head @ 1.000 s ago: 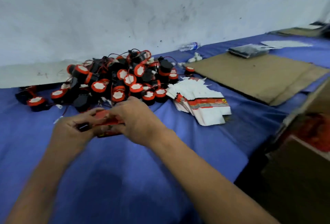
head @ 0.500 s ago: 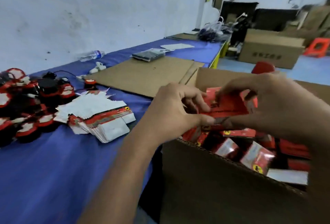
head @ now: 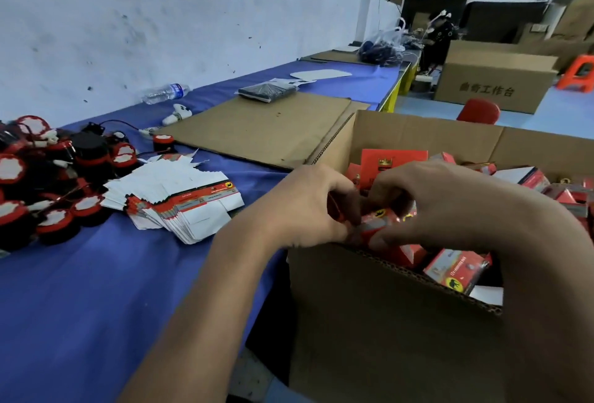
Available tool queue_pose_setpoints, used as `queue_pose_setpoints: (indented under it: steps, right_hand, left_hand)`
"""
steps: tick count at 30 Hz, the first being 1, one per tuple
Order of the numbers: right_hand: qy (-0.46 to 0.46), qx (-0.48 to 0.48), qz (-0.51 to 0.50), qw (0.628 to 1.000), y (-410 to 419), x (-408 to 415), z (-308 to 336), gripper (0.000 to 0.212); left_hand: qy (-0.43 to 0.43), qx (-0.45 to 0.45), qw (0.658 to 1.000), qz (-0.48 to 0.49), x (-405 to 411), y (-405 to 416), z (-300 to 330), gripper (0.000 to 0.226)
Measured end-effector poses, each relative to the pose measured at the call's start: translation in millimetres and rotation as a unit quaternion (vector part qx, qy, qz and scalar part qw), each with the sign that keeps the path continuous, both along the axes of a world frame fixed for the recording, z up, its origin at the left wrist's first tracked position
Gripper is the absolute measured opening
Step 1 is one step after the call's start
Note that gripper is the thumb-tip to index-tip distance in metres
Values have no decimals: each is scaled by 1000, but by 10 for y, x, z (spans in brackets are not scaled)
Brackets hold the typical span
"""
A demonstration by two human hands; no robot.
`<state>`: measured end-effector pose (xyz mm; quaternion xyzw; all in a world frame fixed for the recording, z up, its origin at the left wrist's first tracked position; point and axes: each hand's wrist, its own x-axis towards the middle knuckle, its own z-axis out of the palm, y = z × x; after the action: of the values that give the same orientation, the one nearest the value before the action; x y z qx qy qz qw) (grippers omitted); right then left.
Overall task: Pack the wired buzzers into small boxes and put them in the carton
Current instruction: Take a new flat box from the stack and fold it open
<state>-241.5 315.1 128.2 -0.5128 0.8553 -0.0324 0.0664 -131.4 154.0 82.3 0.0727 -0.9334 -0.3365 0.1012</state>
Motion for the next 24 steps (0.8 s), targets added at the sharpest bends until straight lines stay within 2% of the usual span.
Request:
queue_pose_setpoints:
  steps: [4, 7, 10, 12, 16, 17, 19, 20, 21, 22, 24]
  right_hand:
    - [24, -117, 5, 993, -183, 186, 149, 35]
    - [10, -241, 37, 970, -587, 523, 103, 20]
    - [-46, -315, 56, 946, -1218, 942, -138, 6]
    - [-91, -302, 45, 948, -1667, 1113, -402, 5]
    - [-125, -262, -46, 956, -2447, 1177, -1051, 22]
    - [-117, -256, -69, 957, -2575, 1145, -1187, 32]
    - [-110, -212, -105, 965, -2782, 1059, -1398, 69]
    - [-122, -175, -109, 971, -2864, 1011, -1485, 88]
    - [-134, -140, -108, 975, -2930, 975, -1562, 99]
    - [-137, -113, -102, 979, -2974, 954, -1632, 98]
    - [-117, -95, -84, 985, -3014, 962, -1727, 74]
  left_hand:
    - [47, 39, 997, 53, 149, -139, -43, 20]
    - [102, 67, 984, 128, 365, -305, -190, 15]
    - [131, 35, 954, 266, 607, -569, -487, 42]
    - [120, 33, 922, 367, 753, -755, -740, 46]
    - [124, 153, 833, 518, 953, -1160, -1134, 31]
    - [137, 190, 809, 539, 948, -1247, -1174, 26]
    - [185, 239, 764, 571, 902, -1408, -1217, 24]
    - [202, 250, 750, 577, 865, -1471, -1231, 25]
    - [212, 256, 743, 581, 827, -1519, -1241, 26]
    - [212, 261, 739, 583, 789, -1550, -1251, 26]
    - [204, 273, 737, 584, 712, -1604, -1273, 25]
